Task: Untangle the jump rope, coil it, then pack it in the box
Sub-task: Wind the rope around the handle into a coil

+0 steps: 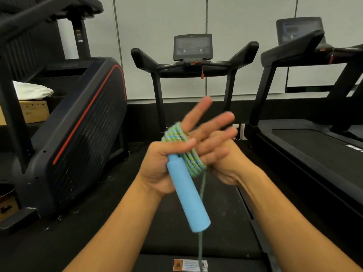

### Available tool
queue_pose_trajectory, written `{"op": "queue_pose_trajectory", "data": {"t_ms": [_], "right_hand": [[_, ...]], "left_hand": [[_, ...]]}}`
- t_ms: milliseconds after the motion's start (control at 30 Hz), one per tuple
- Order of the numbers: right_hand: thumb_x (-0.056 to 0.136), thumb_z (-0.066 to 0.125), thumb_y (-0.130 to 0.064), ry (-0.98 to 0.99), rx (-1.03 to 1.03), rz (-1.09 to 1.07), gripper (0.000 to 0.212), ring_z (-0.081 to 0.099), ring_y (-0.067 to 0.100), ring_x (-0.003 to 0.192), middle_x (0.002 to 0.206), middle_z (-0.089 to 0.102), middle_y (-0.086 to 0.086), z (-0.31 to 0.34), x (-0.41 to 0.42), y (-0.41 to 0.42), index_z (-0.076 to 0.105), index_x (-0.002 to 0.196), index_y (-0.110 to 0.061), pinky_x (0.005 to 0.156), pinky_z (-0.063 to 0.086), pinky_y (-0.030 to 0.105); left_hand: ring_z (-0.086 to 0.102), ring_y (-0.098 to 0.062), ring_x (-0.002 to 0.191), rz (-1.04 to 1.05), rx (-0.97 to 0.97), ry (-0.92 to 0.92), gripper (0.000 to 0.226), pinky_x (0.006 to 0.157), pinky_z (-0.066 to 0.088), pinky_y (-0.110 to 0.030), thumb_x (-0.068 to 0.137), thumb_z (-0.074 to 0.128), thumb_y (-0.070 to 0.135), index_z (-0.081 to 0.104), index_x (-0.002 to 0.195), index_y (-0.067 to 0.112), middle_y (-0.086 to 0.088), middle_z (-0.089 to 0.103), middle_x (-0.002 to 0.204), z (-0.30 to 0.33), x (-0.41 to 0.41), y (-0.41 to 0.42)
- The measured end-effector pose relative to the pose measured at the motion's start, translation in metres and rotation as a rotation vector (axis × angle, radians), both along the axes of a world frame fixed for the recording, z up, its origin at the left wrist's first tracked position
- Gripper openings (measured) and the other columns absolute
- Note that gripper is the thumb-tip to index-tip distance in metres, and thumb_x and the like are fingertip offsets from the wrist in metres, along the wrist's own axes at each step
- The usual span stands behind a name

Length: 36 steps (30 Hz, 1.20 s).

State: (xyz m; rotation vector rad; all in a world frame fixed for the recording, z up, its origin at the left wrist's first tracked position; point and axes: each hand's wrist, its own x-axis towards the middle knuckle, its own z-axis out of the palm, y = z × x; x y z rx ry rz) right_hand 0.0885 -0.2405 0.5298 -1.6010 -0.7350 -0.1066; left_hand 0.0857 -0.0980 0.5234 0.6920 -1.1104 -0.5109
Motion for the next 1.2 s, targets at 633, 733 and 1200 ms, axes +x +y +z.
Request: {"op": "queue_pose_trajectory", "data": {"t_ms": [633,733,1200], "right_hand": [[0.092,0.064,-0.009,0.156,-0.301,-0.013,0.011,0.041,0.010,0.047,0.066,0.059,0.007,0.020,-0.013,-0.012,0.070,0.089,-0.001,0.041,0.032,0.021],[0.093,0.064,-0.012,0.142,-0.325,-0.021,0.016,0.044,0.010,0.046,0.066,0.060,0.007,0.020,-0.013,-0.010,0.070,0.094,0.004,0.041,0.036,0.022],[0.085,0.069,-0.013,-0.020,-0.666,-0.220,0.007,0.067,0.020,0.054,0.067,0.067,0.007,0.026,-0.021,-0.014,0.071,0.087,-0.007,0.066,0.057,0.034]], "left_hand": [[0.028,-0.041,0.150,0.299,-0.008,-0.046,0.098,0.124,0.020,-0.053,0.080,0.068,0.003,0.021,0.158,0.039,-0.011,0.028,0.165,0.005,0.006,0.034],[0.035,-0.038,0.147,0.367,0.004,-0.007,0.101,0.122,0.024,-0.052,0.073,0.076,0.010,0.026,0.155,0.044,-0.008,0.037,0.161,0.009,0.004,0.034],[0.053,-0.017,0.137,0.702,0.402,-0.121,0.077,0.114,0.042,-0.035,0.083,0.053,0.001,0.040,0.150,0.038,0.003,0.051,0.152,0.007,0.003,0.022]]}}
